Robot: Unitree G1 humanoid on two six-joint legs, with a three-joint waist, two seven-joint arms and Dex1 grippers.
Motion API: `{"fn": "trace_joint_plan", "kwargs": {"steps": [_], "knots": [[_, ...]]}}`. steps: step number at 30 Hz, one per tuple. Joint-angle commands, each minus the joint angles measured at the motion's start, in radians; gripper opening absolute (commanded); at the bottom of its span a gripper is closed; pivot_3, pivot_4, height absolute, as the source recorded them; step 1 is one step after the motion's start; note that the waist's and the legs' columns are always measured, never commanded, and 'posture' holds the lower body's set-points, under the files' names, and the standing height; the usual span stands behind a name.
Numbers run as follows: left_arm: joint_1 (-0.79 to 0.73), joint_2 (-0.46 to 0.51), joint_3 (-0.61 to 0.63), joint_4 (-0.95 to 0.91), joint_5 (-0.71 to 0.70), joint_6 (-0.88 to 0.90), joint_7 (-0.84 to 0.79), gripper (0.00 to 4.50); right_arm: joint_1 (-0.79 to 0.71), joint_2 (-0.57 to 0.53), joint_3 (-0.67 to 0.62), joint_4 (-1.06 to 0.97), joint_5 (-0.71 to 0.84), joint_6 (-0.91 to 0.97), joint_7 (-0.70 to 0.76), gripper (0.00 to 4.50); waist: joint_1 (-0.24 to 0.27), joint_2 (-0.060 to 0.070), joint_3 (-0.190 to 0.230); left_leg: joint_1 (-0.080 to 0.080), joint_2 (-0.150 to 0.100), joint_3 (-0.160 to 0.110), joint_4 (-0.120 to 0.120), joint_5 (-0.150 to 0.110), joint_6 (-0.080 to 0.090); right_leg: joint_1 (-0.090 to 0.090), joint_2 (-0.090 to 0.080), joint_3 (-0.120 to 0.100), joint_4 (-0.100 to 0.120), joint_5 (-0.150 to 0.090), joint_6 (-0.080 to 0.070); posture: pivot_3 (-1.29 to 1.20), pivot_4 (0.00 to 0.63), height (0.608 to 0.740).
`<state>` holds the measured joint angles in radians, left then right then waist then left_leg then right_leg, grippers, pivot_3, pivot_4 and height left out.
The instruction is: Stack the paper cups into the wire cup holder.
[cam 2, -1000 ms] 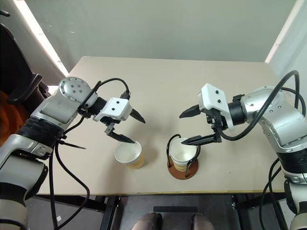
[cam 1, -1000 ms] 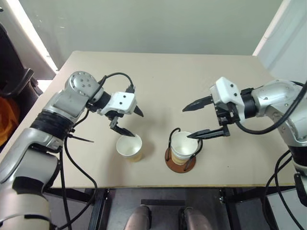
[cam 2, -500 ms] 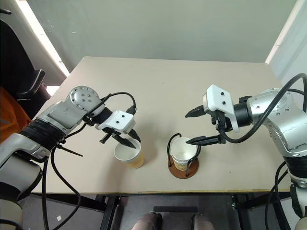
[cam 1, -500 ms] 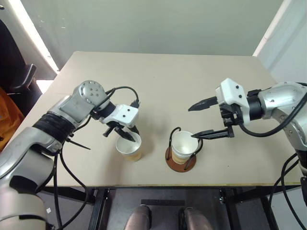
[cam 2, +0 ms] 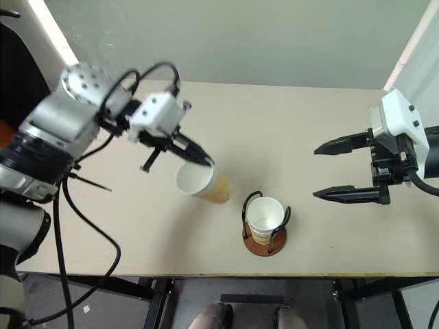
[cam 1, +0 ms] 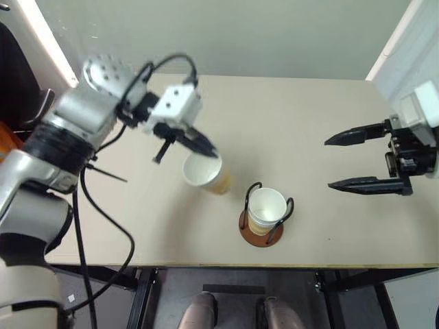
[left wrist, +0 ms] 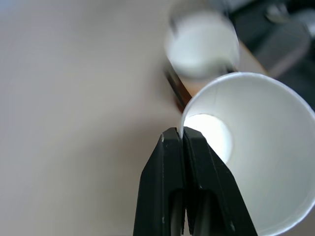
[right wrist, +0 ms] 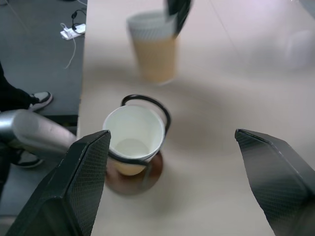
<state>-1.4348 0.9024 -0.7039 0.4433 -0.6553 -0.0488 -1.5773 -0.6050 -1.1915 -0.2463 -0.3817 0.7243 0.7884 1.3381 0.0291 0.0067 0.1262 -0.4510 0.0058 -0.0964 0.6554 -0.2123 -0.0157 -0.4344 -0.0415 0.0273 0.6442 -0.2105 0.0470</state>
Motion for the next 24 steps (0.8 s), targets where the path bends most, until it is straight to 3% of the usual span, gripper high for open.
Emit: {"fn": "trace_joint_plan", "kwargs": {"steps": [1, 6, 13, 24], "knots": [[-0.037, -0.041, 0.044, -0.021, -0.059, 0.022, -0.037, 0.04, 0.0, -0.008, -0.05, -0.043, 0.029, 0.009, -0.053, 4.21, -0.001, 0.001, 0.0, 0.0, 0.0, 0.001, 0.001, 0.0, 0.0, 0.0, 0.0, 0.0, 0.0, 0.0, 0.001, 0.0, 0.15, 0.74], [-0.073, -0.166, 0.056, 0.04, -0.022, -0.007, -0.037, 0.04, -0.001, -0.01, -0.029, -0.056, 0.02, 0.002, -0.103, 4.21, -0.001, 0.001, 0.0, -0.001, -0.001, 0.001, 0.009, -0.002, 0.003, 0.002, 0.0, 0.001, 0.001, 0.003, 0.007, 0.0, 0.15, 0.74], [-0.099, -0.262, 0.038, 0.119, 0.015, -0.041, -0.037, 0.04, 0.024, -0.03, -0.041, -0.075, 0.026, 0.005, -0.117, 4.21, 0.002, 0.002, 0.0, -0.003, -0.004, 0.001, 0.011, -0.001, 0.007, 0.003, -0.004, 0.003, -0.001, 0.005, 0.012, 0.0, 0.15, 0.74], [-0.106, -0.295, -0.094, 0.095, -0.012, -0.045, -0.037, 0.04, 0.078, -0.062, -0.085, -0.09, 0.029, 0.011, -0.152, 4.21, 0.008, 0.002, 0.0, -0.004, -0.008, 0.004, 0.013, -0.001, 0.007, 0.004, -0.007, 0.004, -0.002, 0.002, 0.018, 0.0, 0.15, 0.74]]}}
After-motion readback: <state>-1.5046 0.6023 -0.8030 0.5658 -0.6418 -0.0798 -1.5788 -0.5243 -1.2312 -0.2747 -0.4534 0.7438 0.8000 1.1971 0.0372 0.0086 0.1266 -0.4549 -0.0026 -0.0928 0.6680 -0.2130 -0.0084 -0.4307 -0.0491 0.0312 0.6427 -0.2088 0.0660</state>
